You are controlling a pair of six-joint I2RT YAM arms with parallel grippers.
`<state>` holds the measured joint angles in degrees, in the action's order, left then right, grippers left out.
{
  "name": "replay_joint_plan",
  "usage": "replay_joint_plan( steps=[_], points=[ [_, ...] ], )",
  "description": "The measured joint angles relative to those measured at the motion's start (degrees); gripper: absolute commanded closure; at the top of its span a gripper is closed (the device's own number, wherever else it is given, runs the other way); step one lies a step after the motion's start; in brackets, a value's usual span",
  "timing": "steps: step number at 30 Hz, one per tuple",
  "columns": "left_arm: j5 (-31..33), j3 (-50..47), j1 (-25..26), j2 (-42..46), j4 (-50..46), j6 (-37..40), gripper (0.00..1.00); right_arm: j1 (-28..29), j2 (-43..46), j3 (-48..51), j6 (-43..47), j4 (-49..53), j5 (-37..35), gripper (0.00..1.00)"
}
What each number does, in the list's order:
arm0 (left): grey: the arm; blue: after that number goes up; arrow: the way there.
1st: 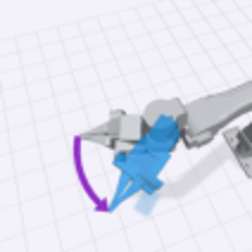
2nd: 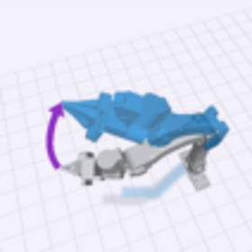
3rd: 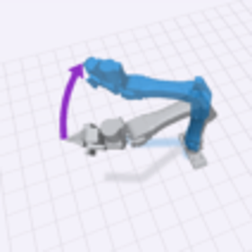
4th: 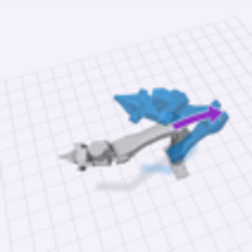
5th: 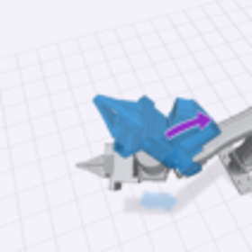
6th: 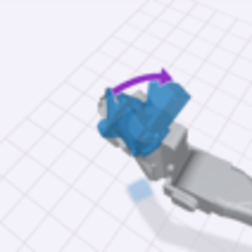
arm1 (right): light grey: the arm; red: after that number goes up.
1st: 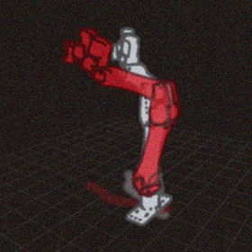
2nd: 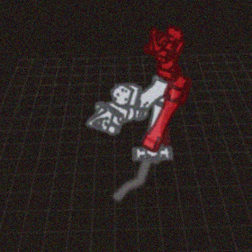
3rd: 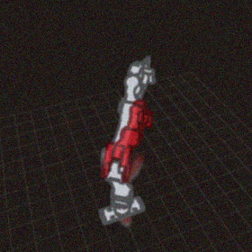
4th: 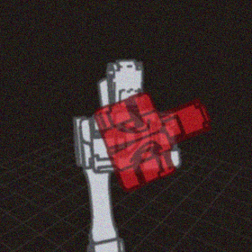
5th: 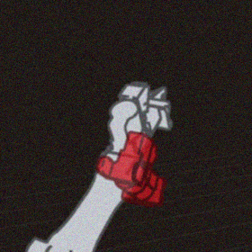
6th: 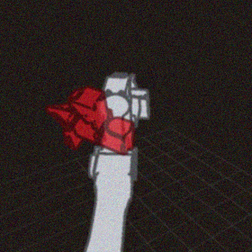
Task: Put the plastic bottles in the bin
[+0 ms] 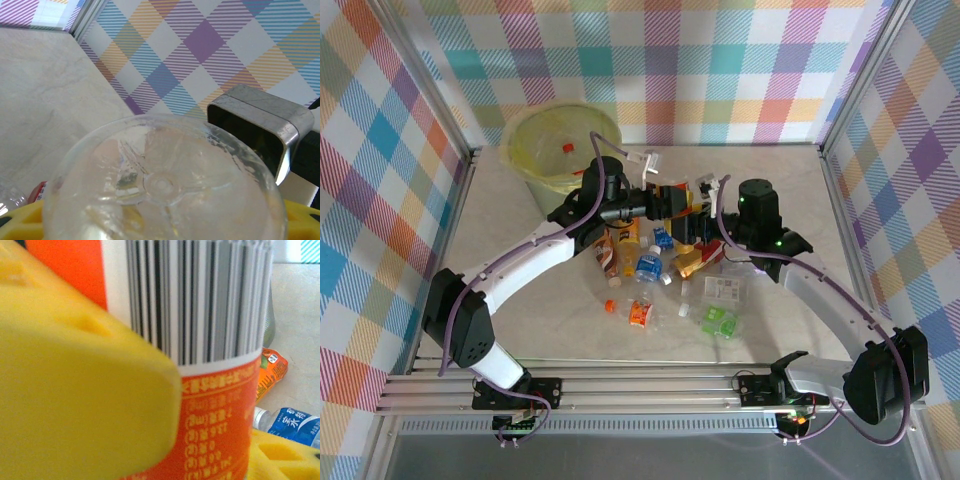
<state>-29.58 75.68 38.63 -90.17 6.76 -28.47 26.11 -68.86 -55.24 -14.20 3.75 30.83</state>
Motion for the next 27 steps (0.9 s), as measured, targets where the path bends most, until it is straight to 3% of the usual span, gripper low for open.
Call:
replay_joint_plan(
  steps=[5, 11, 19, 27],
  points=[
    [5.9, 0.0, 0.1, 2.3, -3.3, 1.8, 0.63, 0.2, 0.0, -1.7, 0.3, 3.1, -1.2, 0.00],
    [13.6, 0.1, -1.5, 7.7, -8.9, 6.1, 0.65, 0.2, 1.8, -2.4, 0.6, 8.0, -4.9, 0.00],
    [20.1, 8.0, -9.1, 10.3, -16.8, 11.0, 0.65, 0.2, 9.3, -3.1, -0.2, 13.6, -11.1, 0.00],
    [21.3, 17.9, -18.2, 9.1, -22.4, 14.4, 0.65, 0.2, 11.3, -8.5, -6.6, 23.8, -29.5, 0.00]
  ],
)
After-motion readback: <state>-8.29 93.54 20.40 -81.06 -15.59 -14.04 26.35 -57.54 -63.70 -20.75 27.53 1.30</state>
